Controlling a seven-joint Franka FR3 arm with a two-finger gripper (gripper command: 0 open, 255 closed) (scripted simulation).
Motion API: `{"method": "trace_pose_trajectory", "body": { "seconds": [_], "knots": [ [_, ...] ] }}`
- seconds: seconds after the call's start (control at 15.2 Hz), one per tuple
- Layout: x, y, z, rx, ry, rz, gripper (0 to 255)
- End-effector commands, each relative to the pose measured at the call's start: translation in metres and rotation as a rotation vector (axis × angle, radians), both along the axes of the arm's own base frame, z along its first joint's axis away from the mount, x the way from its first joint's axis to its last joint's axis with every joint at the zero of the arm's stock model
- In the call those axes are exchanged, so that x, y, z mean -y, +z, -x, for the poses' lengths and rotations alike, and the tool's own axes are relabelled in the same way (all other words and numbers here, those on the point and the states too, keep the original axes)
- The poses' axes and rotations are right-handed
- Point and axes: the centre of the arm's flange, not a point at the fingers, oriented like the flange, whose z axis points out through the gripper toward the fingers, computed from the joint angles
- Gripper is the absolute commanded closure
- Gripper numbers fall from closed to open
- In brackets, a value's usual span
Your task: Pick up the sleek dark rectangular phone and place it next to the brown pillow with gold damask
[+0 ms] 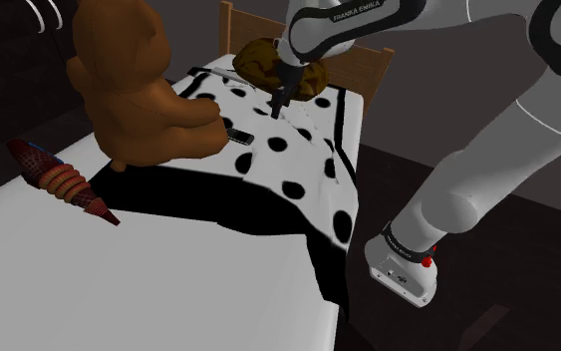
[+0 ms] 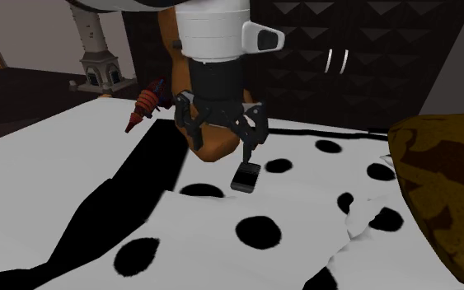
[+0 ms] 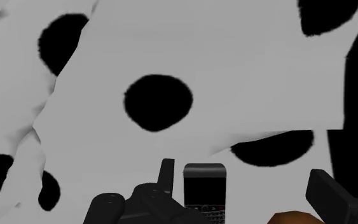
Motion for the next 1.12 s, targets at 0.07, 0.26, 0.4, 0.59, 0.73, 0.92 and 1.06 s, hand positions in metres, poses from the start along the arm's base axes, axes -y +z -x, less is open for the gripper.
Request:
{"method": "trace_pose_trajectory", "body": {
  "seconds": [0.07, 0.26, 0.4, 0.59, 0.73, 0.92, 1.06],
  "knots": [
    [-0.01, -0.028, -0.028, 0.001, 0.054, 0.013, 0],
    [-0.022, -0.054, -0.055, 0.002, 0.106, 0.026, 0],
    [-0.03, -0.072, -0.073, 0.003, 0.141, 0.034, 0],
    [-0.044, -0.099, -0.099, 0.004, 0.193, 0.047, 0],
    [-0.053, -0.117, -0.116, 0.004, 0.227, 0.055, 0],
    [-0.056, -0.132, -0.121, 0.005, 0.236, 0.057, 0],
    [-0.055, -0.143, -0.121, 0.005, 0.236, 0.057, 0]
  ]
}}
